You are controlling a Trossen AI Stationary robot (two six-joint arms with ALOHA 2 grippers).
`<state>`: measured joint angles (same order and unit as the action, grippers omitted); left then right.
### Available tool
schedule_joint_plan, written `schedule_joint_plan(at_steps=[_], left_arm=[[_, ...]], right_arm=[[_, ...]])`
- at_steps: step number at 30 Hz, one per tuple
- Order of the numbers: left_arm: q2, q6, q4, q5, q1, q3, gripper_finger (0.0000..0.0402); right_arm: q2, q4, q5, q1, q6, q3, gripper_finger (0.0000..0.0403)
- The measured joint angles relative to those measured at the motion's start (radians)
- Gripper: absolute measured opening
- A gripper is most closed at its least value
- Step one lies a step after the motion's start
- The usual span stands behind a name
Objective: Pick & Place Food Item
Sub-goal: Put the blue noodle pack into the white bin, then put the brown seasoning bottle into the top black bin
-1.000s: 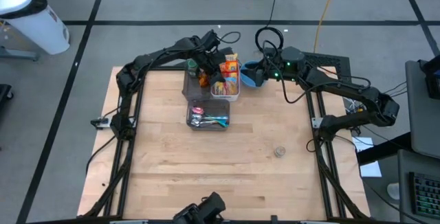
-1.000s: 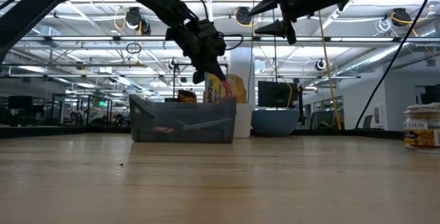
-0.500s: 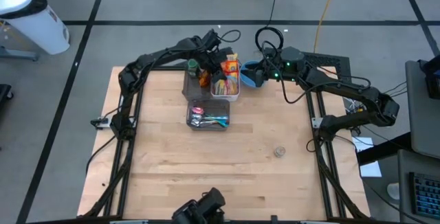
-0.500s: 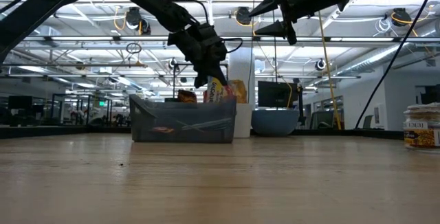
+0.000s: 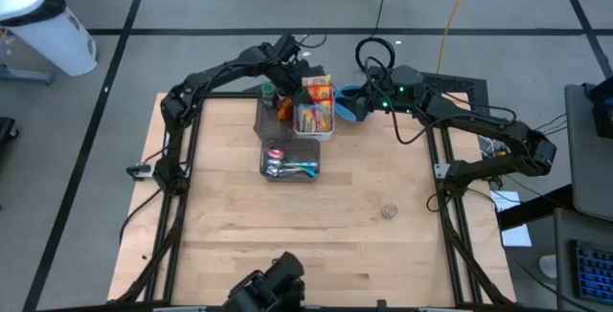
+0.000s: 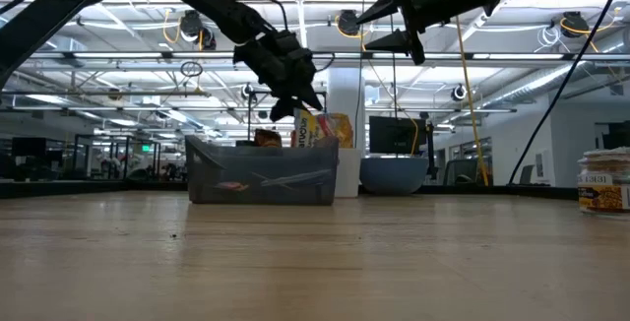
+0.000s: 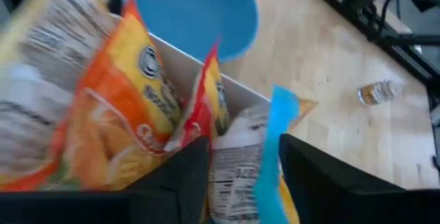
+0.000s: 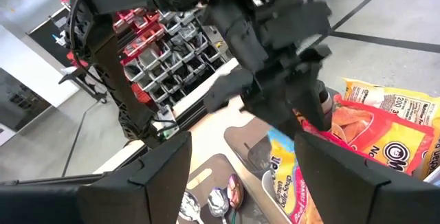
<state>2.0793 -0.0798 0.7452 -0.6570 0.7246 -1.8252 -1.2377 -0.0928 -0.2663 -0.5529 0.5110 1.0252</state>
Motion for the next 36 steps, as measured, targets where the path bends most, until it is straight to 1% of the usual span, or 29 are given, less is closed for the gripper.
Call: schedule_joint_plan(at_steps=[3, 9, 12, 15, 17, 21, 24, 29, 33, 36], left_arm=[[-0.033, 0.011, -0.018, 0.011, 0.012, 0.0, 0.0204], [-0.148, 0.035, -0.056, 0.033, 0.035, 0.0, 0.0222], [-0.213, 0.041, -0.059, 0.053, 0.034, 0.0, 0.0223], [-0.283, 0.048, -0.056, 0.057, 0.019, 0.0, 0.0223], [-0.33, 0.059, -0.053, 0.056, 0.005, 0.0, 0.0223], [-0.417, 0.088, -0.039, 0.07, -0.034, 0.0, 0.0223], [-0.469, 0.114, -0.013, 0.091, -0.077, 0.0, 0.0223], [-0.517, 0.146, 0.047, 0.168, -0.186, 0.0, 0.0223], [-0.523, 0.2, 0.059, 0.24, -0.3, 0.0, 0.0223], [-0.519, 0.231, 0.034, 0.318, -0.393, 0.0, 0.0223]], right_arm=[[0.0, 0.0, -0.033, -0.002, -0.007, 0.0, 0.0254], [0.006, 0.016, -0.196, -0.017, -0.058, 0.0, 0.0254], [0.016, 0.085, -0.263, -0.017, -0.09, 0.0, 0.0254], [0.05, 0.17, -0.285, -0.015, -0.148, 0.0, 0.0254], [0.09, 0.231, -0.275, -0.015, -0.187, 0.0, 0.0254], [0.22, 0.326, -0.176, -0.016, -0.261, 0.0, 0.0254], [0.323, 0.431, -0.102, -0.013, -0.316, 0.0, 0.0254], [0.479, 0.613, -0.021, 0.019, -0.344, 0.0, 0.0254], [0.564, 0.748, -0.019, 0.061, -0.346, -0.001, 0.0254], [0.626, 0.789, -0.018, 0.092, -0.308, -0.038, 0.0254]])
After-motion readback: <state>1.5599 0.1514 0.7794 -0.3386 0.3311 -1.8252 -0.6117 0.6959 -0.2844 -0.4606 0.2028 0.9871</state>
